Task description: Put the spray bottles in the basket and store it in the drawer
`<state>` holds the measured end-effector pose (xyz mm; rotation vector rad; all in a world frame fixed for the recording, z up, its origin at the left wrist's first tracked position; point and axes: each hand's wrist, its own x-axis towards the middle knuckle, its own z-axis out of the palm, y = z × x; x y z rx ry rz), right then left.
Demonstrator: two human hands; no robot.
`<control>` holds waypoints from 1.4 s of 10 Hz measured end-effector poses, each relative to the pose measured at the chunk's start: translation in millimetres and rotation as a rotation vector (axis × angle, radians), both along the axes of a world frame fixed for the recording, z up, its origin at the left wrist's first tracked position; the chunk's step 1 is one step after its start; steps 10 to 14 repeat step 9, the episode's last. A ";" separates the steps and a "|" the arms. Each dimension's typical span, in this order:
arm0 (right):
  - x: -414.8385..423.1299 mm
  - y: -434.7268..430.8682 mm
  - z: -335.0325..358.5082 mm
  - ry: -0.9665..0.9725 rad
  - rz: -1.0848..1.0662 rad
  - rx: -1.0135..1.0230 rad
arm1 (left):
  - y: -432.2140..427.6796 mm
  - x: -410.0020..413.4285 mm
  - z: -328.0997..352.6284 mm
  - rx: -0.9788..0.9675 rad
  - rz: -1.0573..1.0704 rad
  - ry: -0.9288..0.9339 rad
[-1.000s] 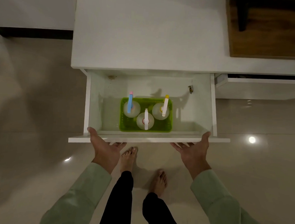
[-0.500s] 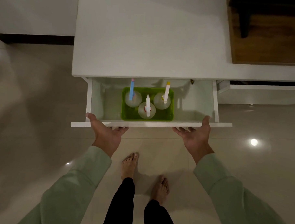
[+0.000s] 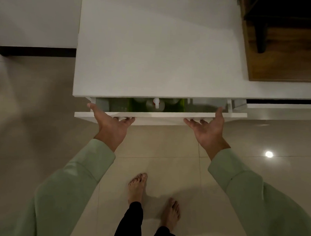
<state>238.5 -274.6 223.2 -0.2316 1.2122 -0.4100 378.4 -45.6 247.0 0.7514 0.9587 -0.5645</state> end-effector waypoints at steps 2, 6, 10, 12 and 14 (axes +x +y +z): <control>41.8 -16.8 4.9 -0.018 -0.011 -0.007 | -14.8 37.9 -1.5 0.004 -0.028 -0.071; 56.0 -20.7 12.9 0.000 0.023 -0.022 | -18.0 52.7 3.3 0.023 -0.102 -0.049; 47.3 0.9 95.2 0.037 0.287 -0.164 | -2.6 32.1 92.7 0.021 -0.244 -0.210; 47.3 0.9 95.2 0.037 0.287 -0.164 | -2.6 32.1 92.7 0.021 -0.244 -0.210; 47.3 0.9 95.2 0.037 0.287 -0.164 | -2.6 32.1 92.7 0.021 -0.244 -0.210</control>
